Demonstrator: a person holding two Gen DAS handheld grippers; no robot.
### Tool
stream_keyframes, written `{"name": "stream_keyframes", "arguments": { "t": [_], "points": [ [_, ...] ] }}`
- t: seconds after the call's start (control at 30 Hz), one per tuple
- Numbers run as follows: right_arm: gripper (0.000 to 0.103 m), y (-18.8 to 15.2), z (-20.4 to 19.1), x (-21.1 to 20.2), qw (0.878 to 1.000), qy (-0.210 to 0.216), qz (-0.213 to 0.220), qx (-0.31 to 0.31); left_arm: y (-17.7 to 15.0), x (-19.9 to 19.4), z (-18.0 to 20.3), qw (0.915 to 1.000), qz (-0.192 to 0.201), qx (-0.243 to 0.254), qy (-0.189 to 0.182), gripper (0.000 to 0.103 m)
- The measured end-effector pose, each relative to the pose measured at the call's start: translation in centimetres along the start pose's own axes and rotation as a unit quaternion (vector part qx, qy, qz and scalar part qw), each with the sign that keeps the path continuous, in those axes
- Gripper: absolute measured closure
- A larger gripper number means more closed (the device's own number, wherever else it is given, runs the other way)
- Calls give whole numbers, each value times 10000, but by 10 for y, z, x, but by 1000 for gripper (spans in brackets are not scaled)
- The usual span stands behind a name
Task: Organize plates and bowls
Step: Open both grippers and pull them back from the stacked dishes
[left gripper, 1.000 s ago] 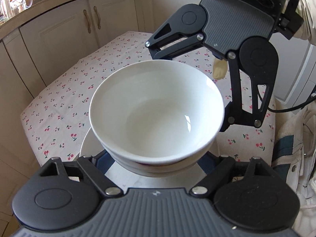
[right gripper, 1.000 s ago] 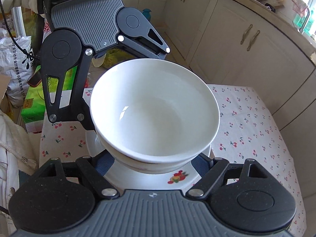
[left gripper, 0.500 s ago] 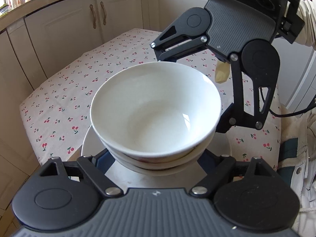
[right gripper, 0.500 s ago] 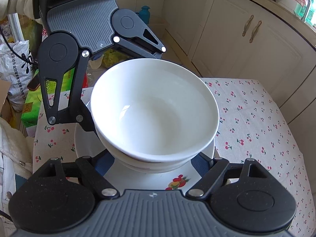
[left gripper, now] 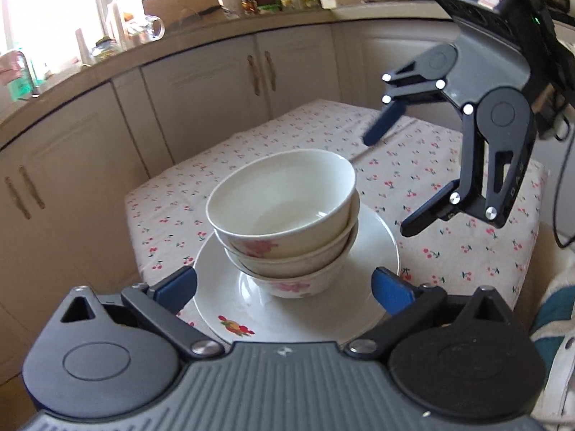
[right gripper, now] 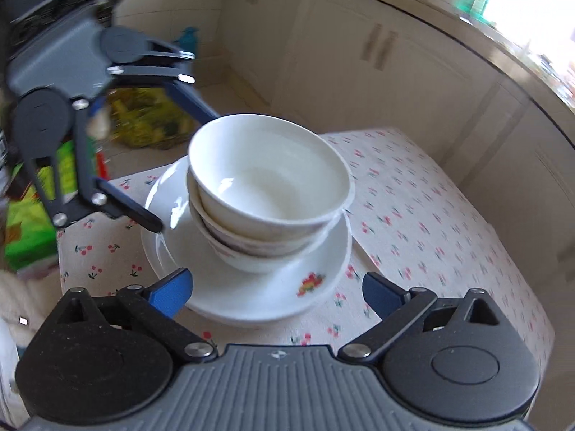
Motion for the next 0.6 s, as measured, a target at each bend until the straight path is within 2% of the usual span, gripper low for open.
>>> {"name": "stream_keyframes", "arguments": {
  "t": [0.1,0.17,0.23,0.33,0.47,0.6],
  "points": [
    [0,-17,8,-15,9950,-363,36,926,-2,-20,9,9980,249,-496,318,1],
    [0,-32,12,-24,9855,-545,24,1607,-3,-29,18,9942,263,-915,490,1],
    [0,-46,15,-32,9726,-655,51,2232,0,-35,30,9910,90,-1266,414,1],
    [0,-69,12,-44,9536,-837,180,2886,3,-51,47,9833,300,-1761,335,1],
    [0,-96,0,-59,9360,-983,290,3367,4,-67,60,9716,363,-2213,757,1],
    [0,-108,-15,-74,9308,-973,418,3499,-3,-75,69,9651,324,-2459,845,1]
  ]
}}
Point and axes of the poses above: each gripper's, at about its wrist camera, not at the fingertips, and x roughly the way its jaws point, z to its right, y to its top, the point moved 8 cm from there along x, roughly the way its jaws point, and after that the axes turned 15 degrees about -z, right-handed, at the moved point
